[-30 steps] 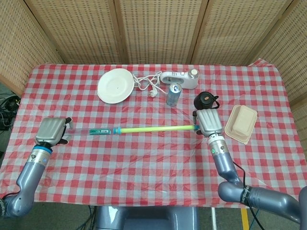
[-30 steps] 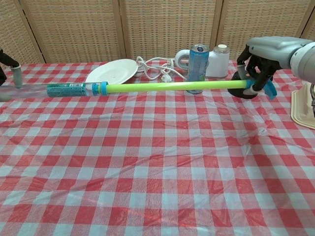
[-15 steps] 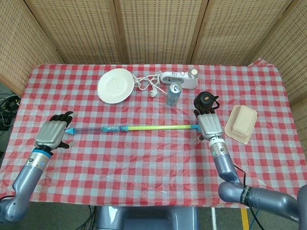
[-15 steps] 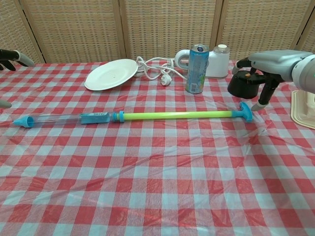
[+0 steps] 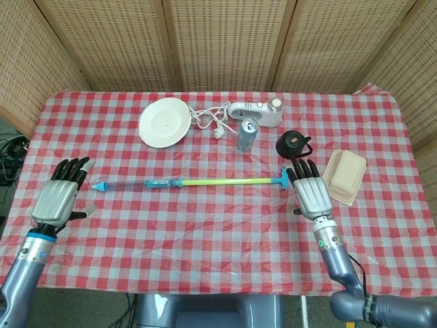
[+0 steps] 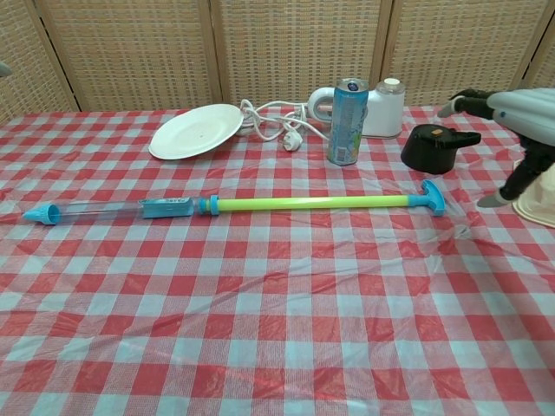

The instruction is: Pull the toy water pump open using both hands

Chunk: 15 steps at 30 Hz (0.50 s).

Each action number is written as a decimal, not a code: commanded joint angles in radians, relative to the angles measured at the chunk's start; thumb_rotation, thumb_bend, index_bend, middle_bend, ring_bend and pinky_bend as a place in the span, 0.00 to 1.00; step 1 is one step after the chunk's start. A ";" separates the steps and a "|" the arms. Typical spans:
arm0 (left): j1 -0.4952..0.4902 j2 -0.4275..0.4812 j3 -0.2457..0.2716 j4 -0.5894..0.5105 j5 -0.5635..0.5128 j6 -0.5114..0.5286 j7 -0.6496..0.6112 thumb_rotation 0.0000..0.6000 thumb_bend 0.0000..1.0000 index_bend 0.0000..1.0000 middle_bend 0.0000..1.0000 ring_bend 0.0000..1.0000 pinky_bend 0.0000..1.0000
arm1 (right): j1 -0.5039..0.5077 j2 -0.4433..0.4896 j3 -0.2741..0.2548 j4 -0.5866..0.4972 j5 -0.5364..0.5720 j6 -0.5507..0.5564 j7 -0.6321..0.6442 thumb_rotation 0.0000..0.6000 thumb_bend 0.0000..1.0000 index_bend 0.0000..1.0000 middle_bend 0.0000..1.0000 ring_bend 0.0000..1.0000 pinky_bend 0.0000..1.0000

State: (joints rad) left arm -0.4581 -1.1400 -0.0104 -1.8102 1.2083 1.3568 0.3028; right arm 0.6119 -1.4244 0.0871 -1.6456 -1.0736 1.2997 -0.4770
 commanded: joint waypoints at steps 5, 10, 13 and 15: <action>0.159 -0.096 0.083 0.084 0.118 0.155 0.008 1.00 0.22 0.00 0.00 0.00 0.00 | -0.185 0.030 -0.125 0.078 -0.243 0.196 0.196 1.00 0.21 0.01 0.00 0.00 0.00; 0.222 -0.108 0.115 0.117 0.191 0.213 -0.009 1.00 0.22 0.00 0.00 0.00 0.00 | -0.259 0.049 -0.141 0.131 -0.307 0.262 0.300 1.00 0.20 0.00 0.00 0.00 0.00; 0.258 -0.118 0.124 0.145 0.223 0.248 -0.030 1.00 0.22 0.00 0.00 0.00 0.00 | -0.303 0.061 -0.154 0.162 -0.339 0.300 0.350 1.00 0.20 0.00 0.00 0.00 0.00; 0.270 -0.117 0.123 0.155 0.239 0.255 -0.036 1.00 0.21 0.00 0.00 0.00 0.00 | -0.327 0.065 -0.159 0.175 -0.358 0.314 0.381 1.00 0.20 0.00 0.00 0.00 0.00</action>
State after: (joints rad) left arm -0.1942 -1.2545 0.1107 -1.6609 1.4397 1.6054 0.2729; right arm 0.3038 -1.3674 -0.0628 -1.4854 -1.4136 1.5982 -0.1165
